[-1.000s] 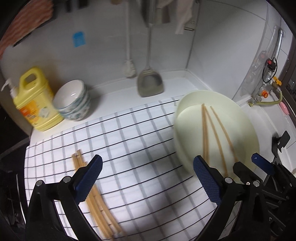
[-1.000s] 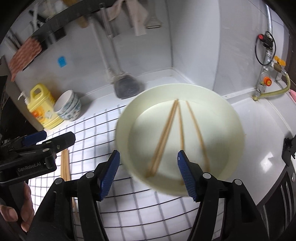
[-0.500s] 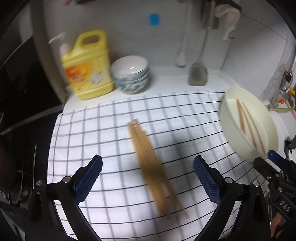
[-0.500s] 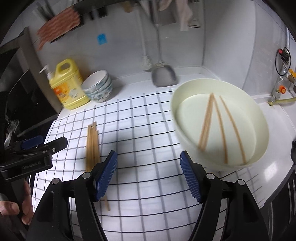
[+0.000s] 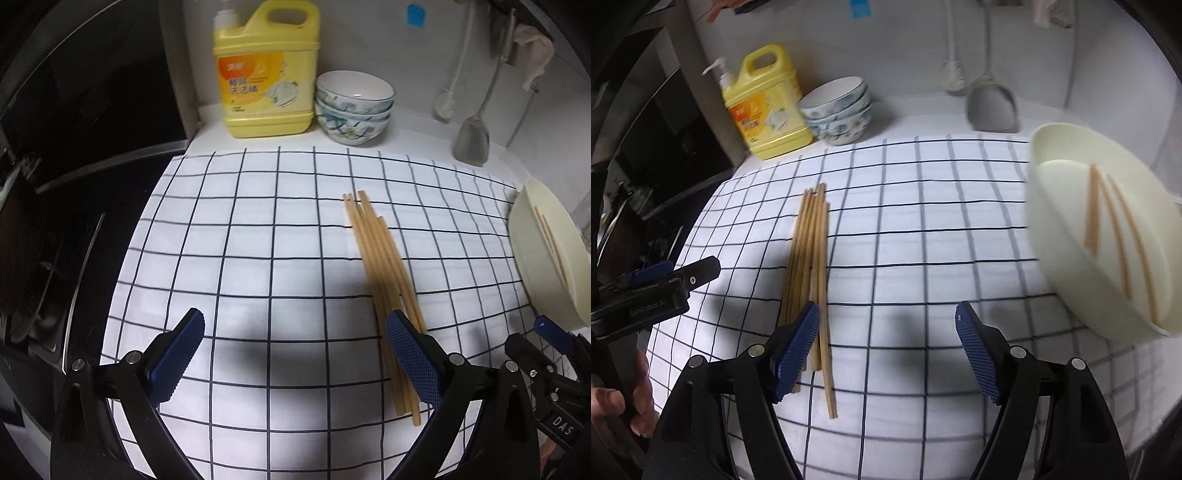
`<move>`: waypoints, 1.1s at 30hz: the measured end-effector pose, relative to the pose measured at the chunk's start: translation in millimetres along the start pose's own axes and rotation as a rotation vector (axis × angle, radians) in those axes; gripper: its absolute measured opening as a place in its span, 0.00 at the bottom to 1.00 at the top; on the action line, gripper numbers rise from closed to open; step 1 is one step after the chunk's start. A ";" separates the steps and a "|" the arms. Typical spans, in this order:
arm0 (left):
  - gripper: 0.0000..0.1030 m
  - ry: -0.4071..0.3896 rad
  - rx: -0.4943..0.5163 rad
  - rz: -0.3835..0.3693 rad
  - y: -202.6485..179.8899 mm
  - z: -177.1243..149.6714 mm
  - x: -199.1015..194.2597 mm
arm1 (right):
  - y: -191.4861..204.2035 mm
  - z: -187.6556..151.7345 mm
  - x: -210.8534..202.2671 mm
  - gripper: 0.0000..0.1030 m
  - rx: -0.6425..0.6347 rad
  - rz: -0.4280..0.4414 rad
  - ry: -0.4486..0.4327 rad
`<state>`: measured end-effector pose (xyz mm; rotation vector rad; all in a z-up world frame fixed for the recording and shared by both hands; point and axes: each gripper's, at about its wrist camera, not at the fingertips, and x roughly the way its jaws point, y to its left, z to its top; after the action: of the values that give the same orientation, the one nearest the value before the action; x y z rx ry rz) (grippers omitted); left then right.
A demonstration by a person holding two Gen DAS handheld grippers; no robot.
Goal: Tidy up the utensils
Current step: 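Move both open tools back to the chopstick bundle on the grid mat, then close the left tool on one chopstick while the right tool grasps another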
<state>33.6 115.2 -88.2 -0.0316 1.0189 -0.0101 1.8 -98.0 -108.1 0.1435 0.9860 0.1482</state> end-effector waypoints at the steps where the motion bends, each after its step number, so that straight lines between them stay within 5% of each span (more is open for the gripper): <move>1: 0.94 0.002 -0.007 0.014 -0.1 -1.8 1.8 | 0.0 -0.4 7.7 0.70 -0.015 0.008 0.008; 8: 0.94 0.001 -0.003 0.048 -4.7 -13.5 16.5 | 10.4 -2.3 39.8 0.70 -0.094 0.058 0.013; 33: 0.94 0.002 0.044 -0.018 2.9 -13.4 39.2 | 34.3 -11.6 67.4 0.70 -0.191 -0.050 0.030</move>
<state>42.7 116.8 -128.7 -0.0005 1.0202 -0.0495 26.6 -51.0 -163.1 -0.0584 0.9994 0.1978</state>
